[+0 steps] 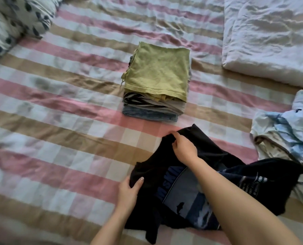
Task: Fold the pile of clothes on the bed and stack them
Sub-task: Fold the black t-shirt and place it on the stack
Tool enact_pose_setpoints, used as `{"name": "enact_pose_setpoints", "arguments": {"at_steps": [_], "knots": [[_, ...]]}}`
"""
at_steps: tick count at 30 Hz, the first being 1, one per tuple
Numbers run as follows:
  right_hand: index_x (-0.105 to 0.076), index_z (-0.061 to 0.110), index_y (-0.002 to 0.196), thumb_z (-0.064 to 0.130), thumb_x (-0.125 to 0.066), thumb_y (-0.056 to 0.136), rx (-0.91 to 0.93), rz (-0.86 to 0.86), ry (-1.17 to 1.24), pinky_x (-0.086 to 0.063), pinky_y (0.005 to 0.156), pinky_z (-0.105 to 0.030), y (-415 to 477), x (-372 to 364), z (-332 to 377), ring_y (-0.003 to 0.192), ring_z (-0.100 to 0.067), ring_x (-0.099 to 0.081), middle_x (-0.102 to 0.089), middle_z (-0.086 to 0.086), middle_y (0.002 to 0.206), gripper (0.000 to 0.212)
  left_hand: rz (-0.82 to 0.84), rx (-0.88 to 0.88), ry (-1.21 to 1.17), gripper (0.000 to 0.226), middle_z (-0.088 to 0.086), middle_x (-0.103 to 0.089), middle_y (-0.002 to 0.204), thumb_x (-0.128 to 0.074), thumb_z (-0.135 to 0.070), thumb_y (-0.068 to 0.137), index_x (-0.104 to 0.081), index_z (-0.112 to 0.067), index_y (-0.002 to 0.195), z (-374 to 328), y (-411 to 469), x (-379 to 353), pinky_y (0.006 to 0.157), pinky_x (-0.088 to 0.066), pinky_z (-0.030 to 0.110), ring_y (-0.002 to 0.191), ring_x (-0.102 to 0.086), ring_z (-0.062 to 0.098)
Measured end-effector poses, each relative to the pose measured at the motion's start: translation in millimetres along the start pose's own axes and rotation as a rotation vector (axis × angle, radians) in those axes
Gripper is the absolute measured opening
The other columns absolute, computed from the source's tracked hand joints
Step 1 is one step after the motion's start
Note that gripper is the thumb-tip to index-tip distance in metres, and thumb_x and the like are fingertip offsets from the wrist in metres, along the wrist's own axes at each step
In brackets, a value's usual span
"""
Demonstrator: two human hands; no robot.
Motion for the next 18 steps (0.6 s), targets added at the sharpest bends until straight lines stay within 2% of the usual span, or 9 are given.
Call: {"name": "enact_pose_setpoints", "arguments": {"at_steps": [3,5,7,9,11,15,18], "knots": [[-0.042,0.022,0.127,0.016,-0.042,0.091,0.045,0.006,-0.122,-0.041,0.061,-0.033,10,-1,-1,0.095,-0.032,-0.058,-0.058,-0.007,0.113,0.036,-0.097,-0.044,0.037,0.011,-0.003,-0.072,0.089,-0.06,-0.021,0.089,-0.067,-0.018,0.097,1,-6,1,0.074,-0.053,0.027,0.084,-0.068,0.012],[-0.045,0.015,0.115,0.017,-0.047,0.09,0.045,-0.001,-0.146,-0.039,0.058,-0.033,10,4,0,0.094,-0.032,-0.056,-0.056,-0.009,0.11,0.025,-0.154,-0.066,0.039,0.009,-0.006,-0.072,0.082,-0.058,-0.02,0.09,-0.067,-0.02,0.09,-2,-14,1,0.065,-0.05,0.016,0.079,-0.068,0.009],[-0.05,0.012,0.111,0.02,-0.053,0.089,0.048,-0.05,-0.153,-0.037,0.059,-0.032,5,17,0,0.099,-0.03,-0.05,-0.051,-0.01,0.109,0.024,-0.194,-0.099,0.04,0.01,-0.004,-0.07,0.078,-0.057,-0.018,0.091,-0.065,-0.018,0.085,-11,-22,2,0.061,-0.048,0.013,0.077,-0.066,0.009],[-0.056,0.013,0.108,0.023,-0.058,0.086,0.068,-0.146,-0.157,-0.037,0.063,-0.032,-5,39,-1,0.102,-0.029,-0.043,-0.047,-0.01,0.108,0.024,-0.228,-0.15,0.061,0.014,0.003,-0.068,0.076,-0.055,-0.019,0.092,-0.063,-0.013,0.082,-23,-28,5,0.065,-0.051,0.022,0.076,-0.065,0.016],[-0.063,0.014,0.099,0.021,-0.062,0.083,0.104,-0.24,-0.07,-0.04,0.072,-0.035,-20,67,-5,0.105,-0.029,-0.041,-0.05,-0.008,0.109,0.018,-0.246,-0.201,0.071,0.015,0.004,-0.069,0.078,-0.053,-0.019,0.093,-0.064,-0.014,0.084,-41,-34,9,0.069,-0.052,0.028,0.077,-0.065,0.015],[-0.069,0.009,0.085,0.007,-0.069,0.077,0.149,-0.366,0.193,-0.04,0.087,-0.041,-67,137,-20,0.106,-0.03,-0.047,-0.062,-0.007,0.107,0.008,-0.249,-0.298,0.049,0.018,-0.006,-0.068,0.071,-0.051,-0.016,0.094,-0.061,-0.021,0.08,-95,-48,20,0.061,-0.048,0.017,0.067,-0.062,0.002],[-0.068,0.007,0.079,0.002,-0.074,0.073,0.214,-0.405,0.253,-0.039,0.091,-0.035,-116,194,-19,0.105,-0.027,-0.054,-0.067,-0.005,0.102,0.01,-0.213,-0.421,0.051,0.021,-0.014,-0.066,0.066,-0.055,-0.012,0.091,-0.062,-0.022,0.075,-150,-70,27,0.055,-0.045,0.01,0.061,-0.059,-0.003]]}}
Point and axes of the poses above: each hand's wrist, its own y-axis towards the middle knuckle, its own x-axis out of the back of the hand, z = x × y, the point moved 7 cm from there along y, towards the middle knuckle
